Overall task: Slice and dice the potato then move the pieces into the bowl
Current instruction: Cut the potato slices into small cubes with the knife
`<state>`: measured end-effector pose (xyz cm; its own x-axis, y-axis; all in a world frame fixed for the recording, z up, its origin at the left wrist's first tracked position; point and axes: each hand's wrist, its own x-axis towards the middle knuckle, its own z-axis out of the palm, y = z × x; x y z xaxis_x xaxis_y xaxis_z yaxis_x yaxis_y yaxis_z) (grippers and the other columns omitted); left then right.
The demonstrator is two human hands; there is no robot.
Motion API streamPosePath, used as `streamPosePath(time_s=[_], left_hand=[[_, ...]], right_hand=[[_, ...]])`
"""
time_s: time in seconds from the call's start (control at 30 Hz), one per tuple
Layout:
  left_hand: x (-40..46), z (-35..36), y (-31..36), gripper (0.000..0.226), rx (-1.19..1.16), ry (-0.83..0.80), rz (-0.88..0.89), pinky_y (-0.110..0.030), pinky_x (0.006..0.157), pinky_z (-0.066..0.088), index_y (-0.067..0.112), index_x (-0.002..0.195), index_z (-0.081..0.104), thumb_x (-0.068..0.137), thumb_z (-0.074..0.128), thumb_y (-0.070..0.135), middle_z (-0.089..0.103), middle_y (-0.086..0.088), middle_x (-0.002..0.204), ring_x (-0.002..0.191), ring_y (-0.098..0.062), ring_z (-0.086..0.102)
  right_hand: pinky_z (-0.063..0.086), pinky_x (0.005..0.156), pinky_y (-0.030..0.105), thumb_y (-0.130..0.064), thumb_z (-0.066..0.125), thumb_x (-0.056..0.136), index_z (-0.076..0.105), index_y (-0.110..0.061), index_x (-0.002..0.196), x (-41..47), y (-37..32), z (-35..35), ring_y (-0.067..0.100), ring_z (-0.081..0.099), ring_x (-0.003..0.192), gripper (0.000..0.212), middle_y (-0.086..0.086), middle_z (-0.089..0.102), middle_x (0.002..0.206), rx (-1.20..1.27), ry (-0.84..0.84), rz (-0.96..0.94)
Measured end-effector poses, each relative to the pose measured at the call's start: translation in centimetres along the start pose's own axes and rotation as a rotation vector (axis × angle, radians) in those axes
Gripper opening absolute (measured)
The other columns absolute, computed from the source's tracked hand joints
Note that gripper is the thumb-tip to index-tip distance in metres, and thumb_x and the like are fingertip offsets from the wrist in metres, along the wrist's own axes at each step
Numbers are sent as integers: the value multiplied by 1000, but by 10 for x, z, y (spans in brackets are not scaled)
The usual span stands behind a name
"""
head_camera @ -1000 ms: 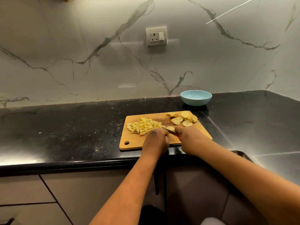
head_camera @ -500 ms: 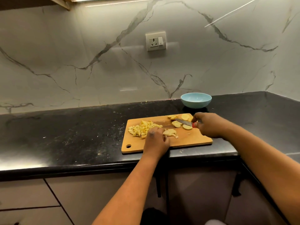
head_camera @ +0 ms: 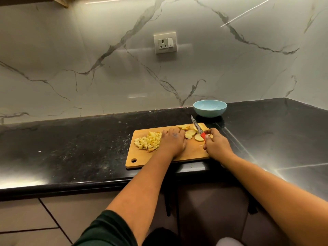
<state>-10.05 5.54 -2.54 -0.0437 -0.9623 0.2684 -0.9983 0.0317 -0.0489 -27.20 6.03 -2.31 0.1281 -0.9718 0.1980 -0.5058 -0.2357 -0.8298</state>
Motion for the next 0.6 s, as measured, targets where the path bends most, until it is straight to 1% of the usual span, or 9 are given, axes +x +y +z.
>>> streamPosePath(time_s=[0.07,0.17,0.23,0.3,0.37,0.4,0.47,0.53,0.6], left_hand=[[0,-3,-9,33,83,19,0,-43,104,28,19,129,50,103,34,30,51,-6,132,123,-25,41],[-2,-4,-22,29,138,60,-31,-41,100,30,18,124,53,103,34,25,51,-5,124,117,-24,40],[-3,-4,-29,24,102,99,-49,-39,96,32,19,118,55,103,37,25,52,-4,119,112,-23,42],[-3,-6,-33,21,9,148,-85,-38,93,35,20,115,57,103,40,26,56,-2,113,107,-21,45],[-2,-10,-34,21,-53,224,-107,-37,89,37,19,112,59,104,41,25,62,-3,105,100,-20,48],[-1,-12,-34,22,-48,259,-109,-36,87,38,18,111,59,104,40,25,65,-4,101,97,-20,50],[1,-18,-31,25,21,294,-108,-35,85,40,16,111,60,105,39,27,67,-6,96,94,-21,55],[5,-21,-27,31,110,299,-117,-35,84,42,15,109,61,105,37,35,69,-6,95,94,-22,59],[10,-23,-22,39,133,297,-138,-35,83,42,15,106,64,105,36,41,69,-5,93,94,-22,60]], right_hand=[[42,59,24,-23,42,103,52,-21,118,3,2,-1,8,55,65,18,4,63,86,39,-3,23],[44,59,25,-23,43,103,52,-22,120,8,5,-3,9,55,65,20,5,63,86,66,-3,49],[44,55,27,-23,42,103,53,-22,118,10,5,-5,12,54,64,19,7,63,83,102,11,64],[44,50,28,-22,41,103,53,-22,115,13,6,-7,15,52,62,17,8,63,79,145,32,77],[44,49,28,-22,41,103,53,-21,114,16,7,-10,16,52,63,17,9,63,78,180,58,87],[43,48,28,-23,40,103,53,-20,114,17,7,-11,17,52,63,17,10,63,78,195,69,92],[42,48,27,-23,40,103,54,-20,114,18,9,-13,16,52,63,18,10,63,79,221,86,110],[41,47,26,-24,41,103,54,-20,114,19,10,-12,15,52,62,18,11,64,80,244,99,139],[41,46,26,-25,41,103,54,-20,115,20,12,-11,15,51,61,18,11,63,81,277,101,174]])
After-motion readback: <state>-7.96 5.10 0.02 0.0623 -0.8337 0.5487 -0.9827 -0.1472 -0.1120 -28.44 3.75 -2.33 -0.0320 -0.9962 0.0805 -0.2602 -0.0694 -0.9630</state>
